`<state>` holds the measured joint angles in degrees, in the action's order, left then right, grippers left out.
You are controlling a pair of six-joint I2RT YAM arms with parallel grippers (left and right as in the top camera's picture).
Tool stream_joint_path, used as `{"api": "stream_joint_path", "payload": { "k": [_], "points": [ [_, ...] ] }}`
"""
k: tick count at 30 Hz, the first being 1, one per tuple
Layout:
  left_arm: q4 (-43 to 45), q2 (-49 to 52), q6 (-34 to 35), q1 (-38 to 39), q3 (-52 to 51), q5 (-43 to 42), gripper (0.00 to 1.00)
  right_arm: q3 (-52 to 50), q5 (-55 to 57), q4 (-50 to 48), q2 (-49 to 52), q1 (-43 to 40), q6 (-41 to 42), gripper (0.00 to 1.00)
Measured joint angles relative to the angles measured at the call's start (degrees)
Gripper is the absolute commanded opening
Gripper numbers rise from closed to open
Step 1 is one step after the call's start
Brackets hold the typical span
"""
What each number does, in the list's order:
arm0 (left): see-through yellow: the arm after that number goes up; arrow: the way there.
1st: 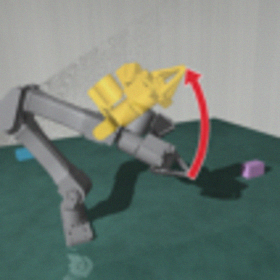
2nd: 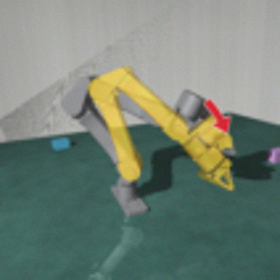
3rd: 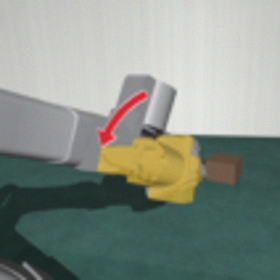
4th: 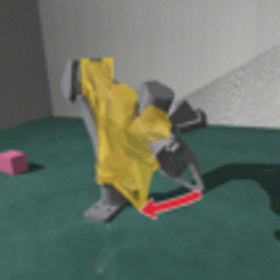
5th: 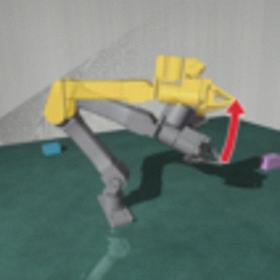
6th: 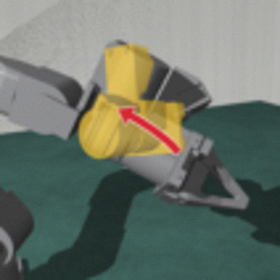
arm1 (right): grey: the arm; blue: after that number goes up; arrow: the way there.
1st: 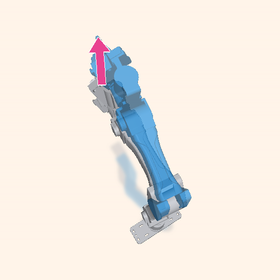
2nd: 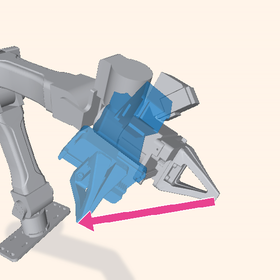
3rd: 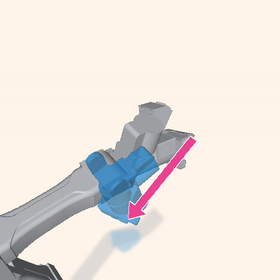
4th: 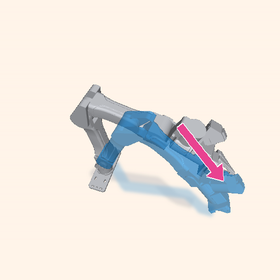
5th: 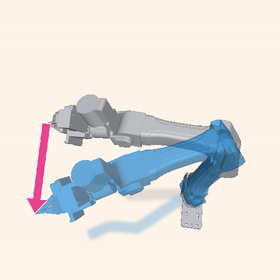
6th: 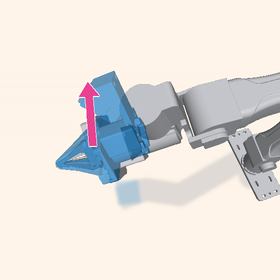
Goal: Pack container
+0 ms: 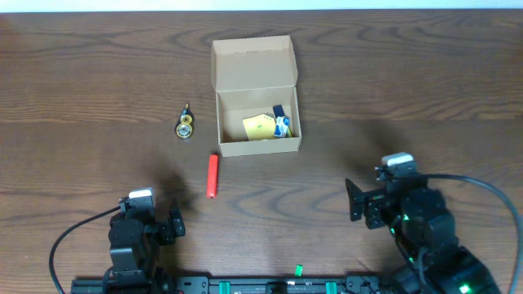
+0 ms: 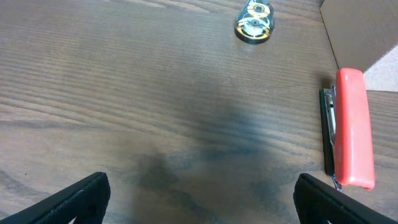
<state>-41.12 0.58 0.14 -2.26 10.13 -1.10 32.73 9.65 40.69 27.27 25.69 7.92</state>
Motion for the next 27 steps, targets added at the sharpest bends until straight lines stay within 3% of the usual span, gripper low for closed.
{"api": "stream_joint_path", "payload": {
  "k": [14, 27],
  "points": [
    [0.0, 0.0, 0.0, 0.0, 0.0, 0.0, 0.95, -21.0, -3.7, -3.7, -22.0, -15.3, -2.1, 0.99],
    [0.0, 0.0, 0.0, 0.0, 0.0, 0.0, 0.95, -23.6, -5.0, -2.8, -24.7, -16.6, -2.1, 0.99]
  ]
}}
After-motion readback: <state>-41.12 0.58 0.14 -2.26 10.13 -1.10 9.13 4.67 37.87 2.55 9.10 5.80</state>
